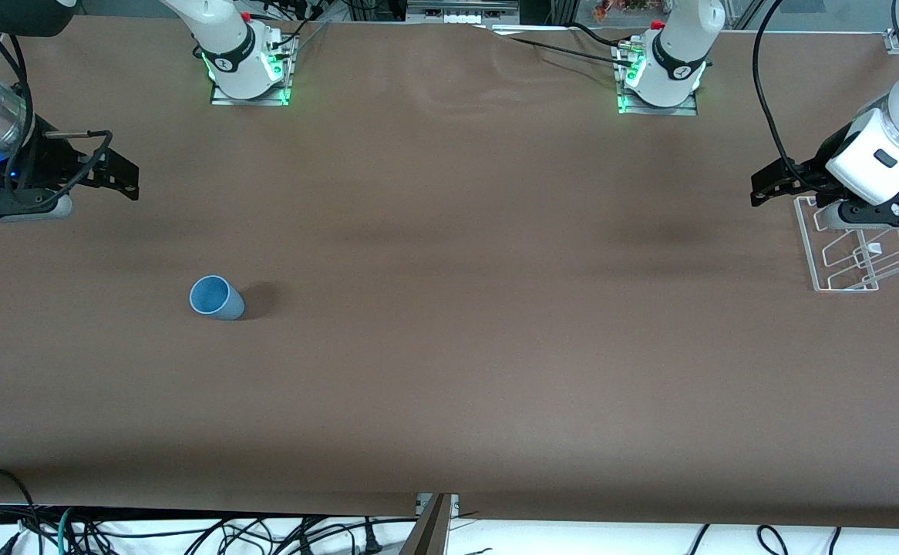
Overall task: Transfer cup to left arm and place on rack
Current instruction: 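Move the right gripper down toward the light blue cup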
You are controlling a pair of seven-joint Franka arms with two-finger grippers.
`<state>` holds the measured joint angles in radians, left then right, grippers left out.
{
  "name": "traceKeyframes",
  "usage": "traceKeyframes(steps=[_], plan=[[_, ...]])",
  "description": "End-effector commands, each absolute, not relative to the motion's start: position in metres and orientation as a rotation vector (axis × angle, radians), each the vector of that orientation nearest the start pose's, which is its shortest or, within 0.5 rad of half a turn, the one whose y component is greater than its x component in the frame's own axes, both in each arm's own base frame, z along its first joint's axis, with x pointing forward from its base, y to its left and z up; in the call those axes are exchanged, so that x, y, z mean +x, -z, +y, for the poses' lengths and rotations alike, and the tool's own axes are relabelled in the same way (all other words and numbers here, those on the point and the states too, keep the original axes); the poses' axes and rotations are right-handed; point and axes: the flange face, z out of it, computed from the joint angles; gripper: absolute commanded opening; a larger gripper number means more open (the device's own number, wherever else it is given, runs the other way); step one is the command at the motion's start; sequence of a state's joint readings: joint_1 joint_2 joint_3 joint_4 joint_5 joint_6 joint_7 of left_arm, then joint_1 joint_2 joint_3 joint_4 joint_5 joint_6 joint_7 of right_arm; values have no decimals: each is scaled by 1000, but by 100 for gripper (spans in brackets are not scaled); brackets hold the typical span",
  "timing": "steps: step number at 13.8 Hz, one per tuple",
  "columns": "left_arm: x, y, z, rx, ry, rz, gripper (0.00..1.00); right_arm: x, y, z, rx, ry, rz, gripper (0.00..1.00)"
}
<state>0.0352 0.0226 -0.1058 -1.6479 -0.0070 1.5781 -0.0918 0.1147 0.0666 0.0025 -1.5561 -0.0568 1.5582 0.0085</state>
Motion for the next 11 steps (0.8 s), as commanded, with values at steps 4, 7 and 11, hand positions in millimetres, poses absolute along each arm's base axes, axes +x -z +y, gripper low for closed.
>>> traceKeyframes(steps=[4, 7, 11], plan=[[558, -580, -42, -3147, -137, -23, 100, 573, -601, 58, -3190, -98, -151, 100], [558, -580, -42, -3145, -136, -22, 100, 575, -598, 58, -3191, -105, -154, 100], [558, -581, -42, -3146, -131, -22, 100, 576, -599, 57, -3196, -92, -150, 100]])
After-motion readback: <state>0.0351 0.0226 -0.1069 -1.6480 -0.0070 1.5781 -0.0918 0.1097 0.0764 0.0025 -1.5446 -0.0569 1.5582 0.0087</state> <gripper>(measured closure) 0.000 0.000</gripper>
